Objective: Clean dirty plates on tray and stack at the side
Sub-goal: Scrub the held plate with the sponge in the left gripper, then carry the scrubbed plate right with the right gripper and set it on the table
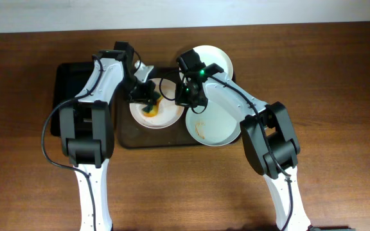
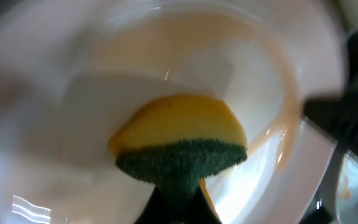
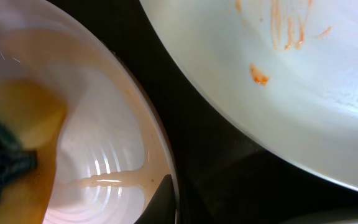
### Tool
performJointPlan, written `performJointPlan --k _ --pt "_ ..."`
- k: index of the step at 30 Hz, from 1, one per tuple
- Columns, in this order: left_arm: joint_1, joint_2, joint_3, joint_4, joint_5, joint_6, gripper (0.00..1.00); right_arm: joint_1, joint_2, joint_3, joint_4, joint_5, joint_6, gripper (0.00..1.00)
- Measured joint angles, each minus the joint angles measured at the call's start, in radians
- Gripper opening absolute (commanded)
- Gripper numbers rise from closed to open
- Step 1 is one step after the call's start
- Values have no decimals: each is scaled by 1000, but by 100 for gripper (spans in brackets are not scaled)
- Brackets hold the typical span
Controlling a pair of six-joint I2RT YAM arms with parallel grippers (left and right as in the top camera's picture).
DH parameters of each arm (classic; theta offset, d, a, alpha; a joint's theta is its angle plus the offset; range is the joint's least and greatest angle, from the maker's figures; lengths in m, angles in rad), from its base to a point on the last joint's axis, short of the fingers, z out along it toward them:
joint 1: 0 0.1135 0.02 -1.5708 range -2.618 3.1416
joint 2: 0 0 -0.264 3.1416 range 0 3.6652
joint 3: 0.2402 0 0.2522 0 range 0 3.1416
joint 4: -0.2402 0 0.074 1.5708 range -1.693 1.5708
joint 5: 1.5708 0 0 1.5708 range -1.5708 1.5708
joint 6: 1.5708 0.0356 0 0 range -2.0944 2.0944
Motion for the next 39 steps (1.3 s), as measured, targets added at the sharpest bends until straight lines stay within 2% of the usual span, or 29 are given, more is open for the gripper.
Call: performJointPlan --k 3,5,6,8,9,11,14,17,19,21,23,25,26,29,31,33,36,39 --pt "-7 11 -2 140 37 -1 1 0 0 0 2 0 0 4" --pt "-25 11 23 170 -88 -113 0 0 0 0 4 0 0 4" --pt "-32 11 43 138 -138 -151 1 0 0 0 5 0 0 4" --pt "-38 16 116 -39 -420 -293 1 1 0 0 8 -5 0 4" --pt "-35 22 134 -95 -506 -327 1 1 0 0 12 -11 0 4" --pt "-39 32 153 -172 -600 -367 0 15 0 0 22 -40 -1 4" --pt "-36 34 154 -224 -566 -343 1 16 0 0 11 -41 -1 4" --pt "-6 40 154 -206 -272 -131 1 5 0 0 3 -22 0 4" --pt "-8 55 154 -170 -83 -37 1 1 0 0 3 -18 0 4" --pt "-12 62 162 -172 -19 -12 0 1 0 0 3 -18 0 4" --pt "5 79 274 -273 6 -32 1 1 0 0 3 -18 0 4" --pt "45 86 484 -385 7 -56 1 1 0 0 3 -18 0 4" --pt "81 84 615 -418 -34 -87 1 1 0 0 2 -18 0 4" --pt "183 79 722 -493 -245 -170 0 1 -26 0 -18 12 -6 4" --pt "216 79 722 -534 -360 -214 1 11 -108 -2 -34 124 -45 4" --pt "231 79 722 -534 -474 -245 1 56 -244 -2 -54 325 -79 4" --pt "226 79 722 -533 -523 -257 0 229 -286 0 -87 794 -101 4" --pt "226 79 715 -530 -526 -258 1 357 -286 0 -80 1182 -105 4"
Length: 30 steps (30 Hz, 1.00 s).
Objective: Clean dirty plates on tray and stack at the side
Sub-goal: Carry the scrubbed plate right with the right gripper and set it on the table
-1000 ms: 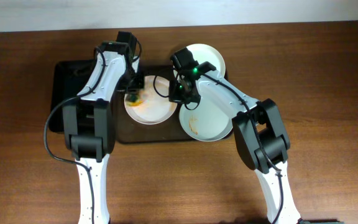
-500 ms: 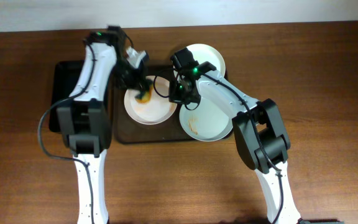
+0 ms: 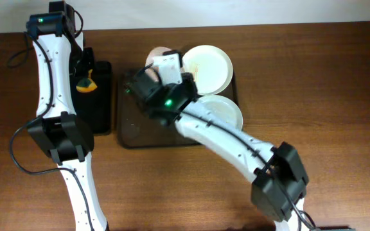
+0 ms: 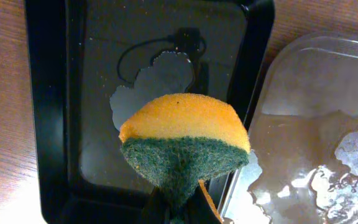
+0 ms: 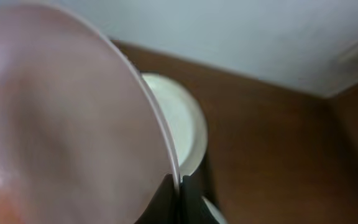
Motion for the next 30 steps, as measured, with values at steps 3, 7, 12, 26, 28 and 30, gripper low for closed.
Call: performJointPlan --k 3,7,12,26,28,30 --pt "-3 0 -10 15 -2 0 1 73 0 0 2 247 -1 4" --pt "-7 1 -10 19 -2 -3 0 111 0 0 6 420 -1 4" --pt "-7 1 -10 23 -2 -3 0 133 0 0 24 513 0 4" --pt "-7 1 -10 34 -2 -15 1 -178 -19 0 -55 -464 -1 4" --pt "-7 1 -10 35 -2 -15 1 -332 -31 0 -71 -816 -7 4" --pt "-7 1 -10 45 -2 -15 0 -484 -33 0 -103 -1083 -8 4"
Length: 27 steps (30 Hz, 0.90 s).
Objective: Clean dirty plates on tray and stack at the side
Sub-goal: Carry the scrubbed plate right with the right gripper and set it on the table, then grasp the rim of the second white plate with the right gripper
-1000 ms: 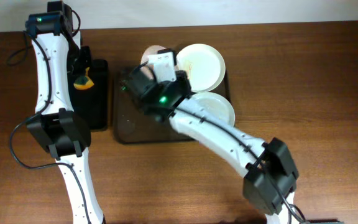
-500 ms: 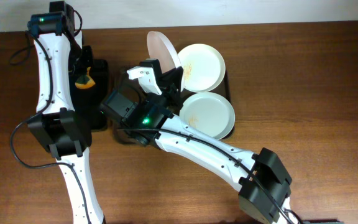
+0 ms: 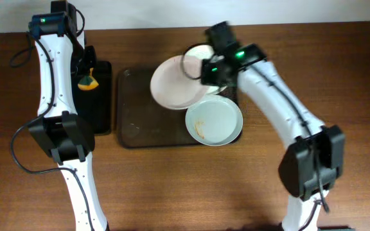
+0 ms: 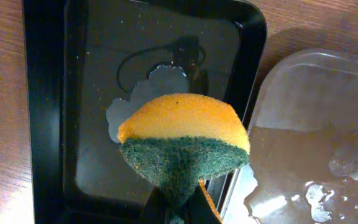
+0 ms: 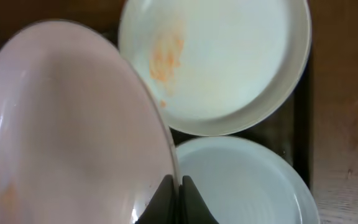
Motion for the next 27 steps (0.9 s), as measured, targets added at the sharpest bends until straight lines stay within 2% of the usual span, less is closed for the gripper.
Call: performJointPlan --k 1,4,5,7,10,13,14,15,17,18,20,23,26,27 --pt "0 0 0 5 0 0 1 -87 -2 0 -50 -83 -1 4" --pt "0 0 0 9 0 -3 0 -333 -5 0 -159 -150 -42 4" --pt "0 0 0 9 0 -3 0 -437 -5 0 -189 -135 -60 4" --pt "0 0 0 18 0 -3 0 -555 -5 -3 -207 -52 -75 4" --pt "0 0 0 29 0 -3 1 -660 -14 -114 -105 84 -79 4" --pt "0 0 -3 35 0 -3 0 -661 -10 -327 87 116 -82 4" --pt "0 0 -4 37 -1 -3 0 -658 -10 -373 138 115 -82 31" --pt "0 0 -4 42 0 -3 1 -652 -10 -414 172 115 -82 40" --pt "0 0 -4 42 -1 -3 1 -647 -10 -453 170 116 -91 41" --pt "0 0 -4 41 0 -3 1 -647 -10 -430 105 115 -92 43" --pt "-3 0 -5 43 0 -3 1 -645 -58 -249 -141 53 -117 50" --pt "-6 0 -5 44 0 -3 0 -569 -179 -111 -285 -87 -149 50" --pt "-6 0 -5 44 0 -3 1 -354 -153 -201 -243 -127 -153 46" --pt "-6 0 -5 45 -1 -3 0 -325 -151 -248 -161 -121 -137 44"
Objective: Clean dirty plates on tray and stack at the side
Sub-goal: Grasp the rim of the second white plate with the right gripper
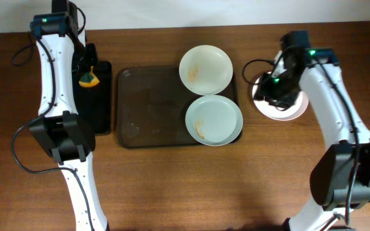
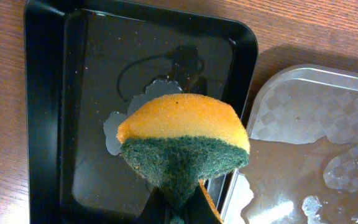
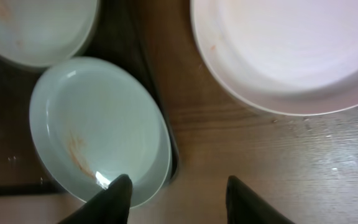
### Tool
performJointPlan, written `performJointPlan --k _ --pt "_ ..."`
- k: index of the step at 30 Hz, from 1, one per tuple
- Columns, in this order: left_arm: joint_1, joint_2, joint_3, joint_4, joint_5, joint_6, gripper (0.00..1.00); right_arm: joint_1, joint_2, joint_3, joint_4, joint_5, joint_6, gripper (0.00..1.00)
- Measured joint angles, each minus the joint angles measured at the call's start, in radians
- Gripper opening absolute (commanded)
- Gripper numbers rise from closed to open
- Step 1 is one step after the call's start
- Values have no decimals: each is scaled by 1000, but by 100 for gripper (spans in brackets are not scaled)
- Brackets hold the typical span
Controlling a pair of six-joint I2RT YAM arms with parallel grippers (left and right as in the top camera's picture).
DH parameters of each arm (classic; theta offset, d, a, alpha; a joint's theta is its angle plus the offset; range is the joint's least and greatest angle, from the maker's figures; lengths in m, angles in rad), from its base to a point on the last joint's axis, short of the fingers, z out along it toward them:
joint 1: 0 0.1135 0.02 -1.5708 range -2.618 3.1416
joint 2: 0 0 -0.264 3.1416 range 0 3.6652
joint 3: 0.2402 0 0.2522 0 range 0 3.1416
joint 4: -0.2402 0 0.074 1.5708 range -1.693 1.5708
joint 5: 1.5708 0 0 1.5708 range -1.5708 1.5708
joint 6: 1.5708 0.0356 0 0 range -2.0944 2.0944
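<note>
Two stained plates lie on the brown tray [image 1: 148,106]: a cream one [image 1: 205,68] at the back and a pale blue one [image 1: 214,120] in front, both streaked orange. A pinkish-white plate [image 1: 289,114] rests on the table right of the tray. My right gripper [image 1: 279,88] hovers open over that plate's left edge, holding nothing. In the right wrist view the right gripper [image 3: 179,199] shows its spread fingers, with the pinkish plate [image 3: 291,50] and the blue plate [image 3: 98,124] below. My left gripper [image 2: 179,214] is shut on a yellow-green sponge [image 2: 182,140] above the black tray.
A black tray [image 1: 101,102] holding a thin film of water stands left of the brown tray, seen close up as the black tray [image 2: 48,124]. The wet corner of the brown tray [image 2: 303,124] shows beside it. Bare wooden table surrounds everything.
My right gripper was shut on the pinkish plate's rim over the back of the tray. That plate now lies on the table to the right and the gripper is open above it. The left arm is unmoved.
First the sponge sat in the pinkish plate on the tray while my right gripper held its rim. Then the left gripper held the sponge over the black tray and the right held the plate tilted. The plate was later over the tray's back, and now rests on the table.
</note>
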Motion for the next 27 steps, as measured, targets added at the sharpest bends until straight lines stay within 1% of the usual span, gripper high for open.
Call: performJointPlan --k 2,5,6,8,10,12,16,19,21,23,27 --pt "0 0 0 1 0 0 1 68 21 -114 89 6 28 42" --pt "0 0 0 7 0 0 0 126 66 -210 153 6 56 26" --pt "0 0 0 9 0 0 0 130 71 -216 160 11 68 23" --pt "0 0 0 9 0 0 1 132 80 -216 163 34 69 11" --pt "0 0 0 9 0 0 0 133 106 -223 159 45 74 10" --pt "0 0 0 9 0 0 0 135 110 -227 154 44 75 4" --pt "0 0 0 10 0 0 0 148 110 -227 143 43 76 4" --pt "0 0 0 10 0 0 1 232 110 -219 116 47 68 4" --pt "0 0 0 11 0 0 1 315 120 -137 79 48 67 4" --pt "0 0 0 13 0 0 1 383 121 -39 80 48 67 4" --pt "0 0 0 14 0 0 0 455 123 -8 241 79 150 4"
